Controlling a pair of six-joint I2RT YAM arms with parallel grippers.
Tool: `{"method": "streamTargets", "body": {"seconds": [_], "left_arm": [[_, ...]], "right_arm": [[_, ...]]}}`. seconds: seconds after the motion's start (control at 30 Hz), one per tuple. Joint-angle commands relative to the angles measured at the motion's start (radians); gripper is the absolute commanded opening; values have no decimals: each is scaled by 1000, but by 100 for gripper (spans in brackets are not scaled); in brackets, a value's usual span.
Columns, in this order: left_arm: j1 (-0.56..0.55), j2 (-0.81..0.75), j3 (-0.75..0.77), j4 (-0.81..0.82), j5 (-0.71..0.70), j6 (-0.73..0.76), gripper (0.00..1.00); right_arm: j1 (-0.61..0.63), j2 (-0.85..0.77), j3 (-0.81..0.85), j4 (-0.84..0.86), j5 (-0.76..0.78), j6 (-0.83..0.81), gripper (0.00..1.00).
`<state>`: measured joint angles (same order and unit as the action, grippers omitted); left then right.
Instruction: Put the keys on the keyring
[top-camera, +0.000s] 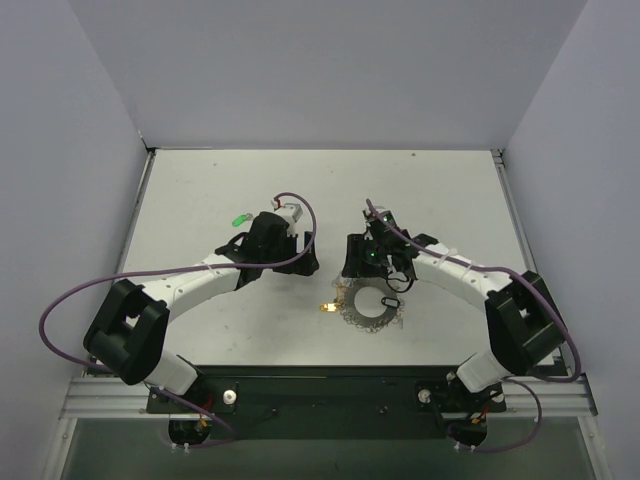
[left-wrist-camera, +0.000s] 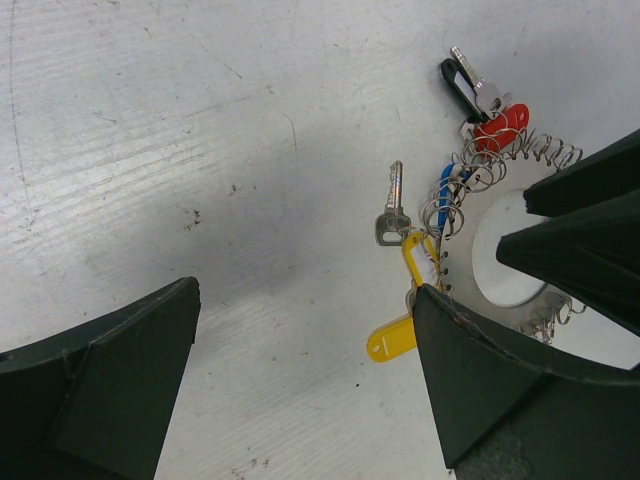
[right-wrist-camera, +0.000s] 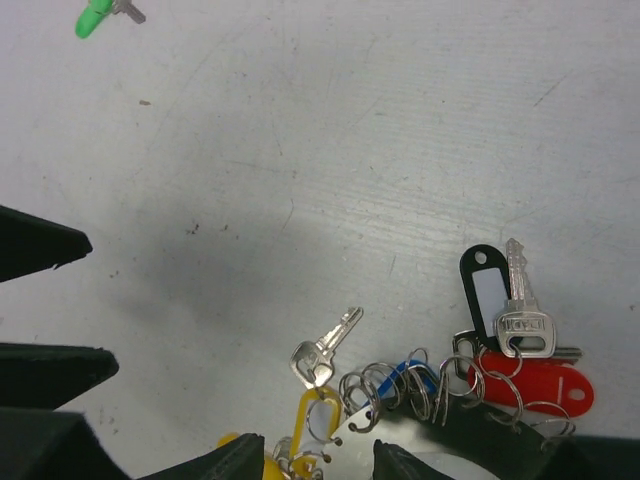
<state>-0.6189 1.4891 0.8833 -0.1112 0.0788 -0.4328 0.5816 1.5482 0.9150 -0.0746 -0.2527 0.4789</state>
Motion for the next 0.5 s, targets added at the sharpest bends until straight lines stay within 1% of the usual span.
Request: {"method": "streamTargets", "body": {"seconds": [0.0,0.2,0.37,0.47], "left_arm": [[5,-16,22,11,-1,14,98],[5,-15,23,10,4,16,97],[5,-32,3,13,12,20,97],[5,-33,-17,11,15,25,97]], "right_arm": [[18,-106,-34,-74,-2,-62,48],[66,-148,-85,-132,6,-77,50],[83,-187,-113,-191,36,-51,47],[107,-224,-113,-272,64,-28,44]]}}
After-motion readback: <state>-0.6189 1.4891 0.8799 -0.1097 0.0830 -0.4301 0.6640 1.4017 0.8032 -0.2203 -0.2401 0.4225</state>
